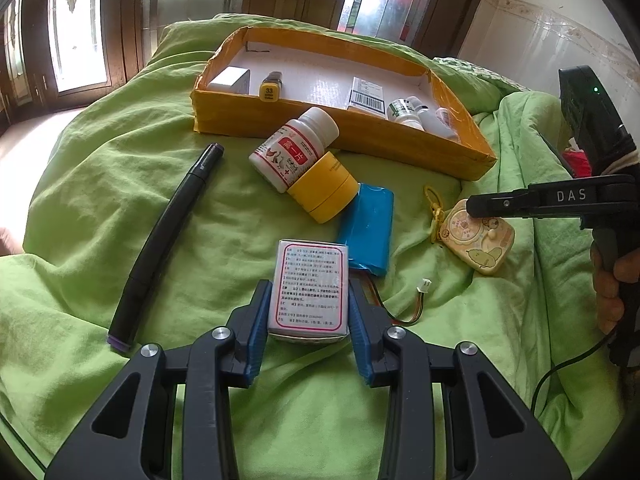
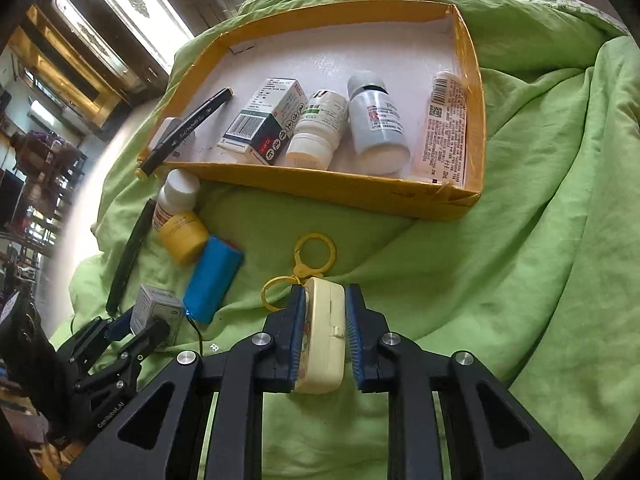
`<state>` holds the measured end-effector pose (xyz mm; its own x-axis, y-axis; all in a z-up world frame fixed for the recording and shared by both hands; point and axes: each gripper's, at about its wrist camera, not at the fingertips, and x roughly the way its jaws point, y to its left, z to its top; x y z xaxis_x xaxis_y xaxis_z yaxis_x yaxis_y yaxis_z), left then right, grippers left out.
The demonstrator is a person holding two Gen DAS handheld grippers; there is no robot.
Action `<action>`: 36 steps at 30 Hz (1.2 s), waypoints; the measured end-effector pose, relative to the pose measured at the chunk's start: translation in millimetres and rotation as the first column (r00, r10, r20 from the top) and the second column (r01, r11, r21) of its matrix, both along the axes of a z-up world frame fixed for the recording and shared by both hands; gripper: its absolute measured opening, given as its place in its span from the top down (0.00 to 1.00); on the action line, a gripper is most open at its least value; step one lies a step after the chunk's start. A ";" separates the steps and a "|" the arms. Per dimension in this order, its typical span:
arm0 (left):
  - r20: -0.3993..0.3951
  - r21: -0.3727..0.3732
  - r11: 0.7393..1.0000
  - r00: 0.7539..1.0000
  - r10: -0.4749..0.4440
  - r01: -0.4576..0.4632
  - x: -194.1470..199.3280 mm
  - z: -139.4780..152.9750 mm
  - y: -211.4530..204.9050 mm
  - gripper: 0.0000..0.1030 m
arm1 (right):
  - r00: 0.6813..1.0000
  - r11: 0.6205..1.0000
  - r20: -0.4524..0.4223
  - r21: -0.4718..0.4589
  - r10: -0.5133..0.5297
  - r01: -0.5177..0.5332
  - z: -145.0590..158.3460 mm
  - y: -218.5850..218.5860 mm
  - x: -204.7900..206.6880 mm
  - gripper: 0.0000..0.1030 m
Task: Organize rigid objects
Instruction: 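Lift the medicine box and keychain case and carry them toward the tray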
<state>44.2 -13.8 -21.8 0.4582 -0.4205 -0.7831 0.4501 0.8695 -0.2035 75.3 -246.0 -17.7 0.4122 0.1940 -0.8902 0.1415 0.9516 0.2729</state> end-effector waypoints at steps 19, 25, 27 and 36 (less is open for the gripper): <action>0.013 0.007 1.000 1.000 0.016 -0.016 -0.2 -0.7 1.0 0.67 | 0.998 0.983 -0.047 0.178 -0.033 0.041 -9.2 7.0 -1.5 0.82; 0.004 -0.001 1.000 1.000 0.019 -0.019 0.3 -1.8 2.0 0.67 | 0.998 0.985 -0.058 0.169 -0.029 0.039 -11.1 9.3 -1.1 0.82; 0.006 -0.013 1.000 1.000 0.026 -0.026 1.0 -1.5 3.9 0.67 | 0.998 0.984 -0.057 0.175 -0.033 0.043 -11.5 9.6 -1.2 0.82; -0.002 -0.022 0.999 0.999 0.045 -0.045 10.1 -6.5 1.7 0.65 | 0.998 0.984 -0.049 0.172 -0.040 0.048 -10.0 4.8 -4.2 0.82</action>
